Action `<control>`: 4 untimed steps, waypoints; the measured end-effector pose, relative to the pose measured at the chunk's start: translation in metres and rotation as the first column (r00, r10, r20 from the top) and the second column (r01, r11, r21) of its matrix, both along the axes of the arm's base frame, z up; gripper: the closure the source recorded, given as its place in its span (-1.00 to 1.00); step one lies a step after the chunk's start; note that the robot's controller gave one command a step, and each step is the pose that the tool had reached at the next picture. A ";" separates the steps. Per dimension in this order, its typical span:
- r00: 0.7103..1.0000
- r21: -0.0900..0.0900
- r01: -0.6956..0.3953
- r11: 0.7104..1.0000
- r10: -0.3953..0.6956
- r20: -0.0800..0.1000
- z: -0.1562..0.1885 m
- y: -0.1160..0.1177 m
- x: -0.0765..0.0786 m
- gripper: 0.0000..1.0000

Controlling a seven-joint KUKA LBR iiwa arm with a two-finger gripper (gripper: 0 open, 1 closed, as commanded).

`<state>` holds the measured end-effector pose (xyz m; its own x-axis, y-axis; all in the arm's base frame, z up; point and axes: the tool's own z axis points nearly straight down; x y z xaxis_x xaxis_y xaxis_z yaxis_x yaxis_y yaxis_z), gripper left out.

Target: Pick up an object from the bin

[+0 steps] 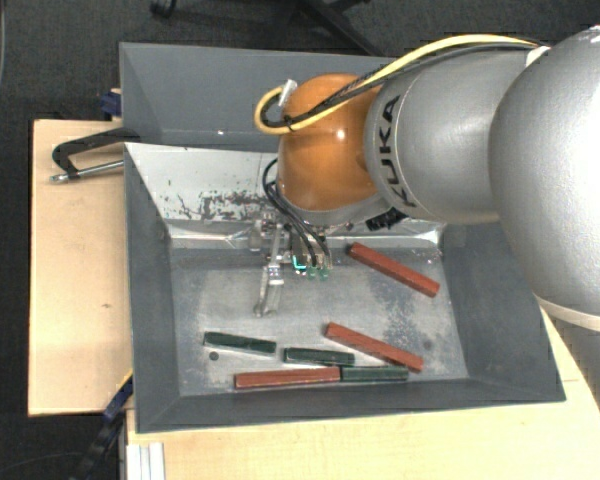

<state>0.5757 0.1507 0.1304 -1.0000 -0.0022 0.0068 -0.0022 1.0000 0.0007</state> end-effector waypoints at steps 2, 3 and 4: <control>1.000 -0.008 -0.025 1.000 0.025 0.003 -0.035 -0.084 -0.037 -1.00; 0.999 0.001 -0.043 0.999 0.043 0.007 -0.027 0.008 -0.063 -1.00; 0.994 0.001 -0.111 0.994 0.111 0.007 -0.028 -0.036 -0.067 -1.00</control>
Offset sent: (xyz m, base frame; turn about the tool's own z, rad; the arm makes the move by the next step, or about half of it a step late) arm -0.0414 -0.1382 -0.0604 -0.0640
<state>0.5085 0.1144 0.1026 -0.9935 -0.1136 -0.0006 -0.1136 0.9935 0.0013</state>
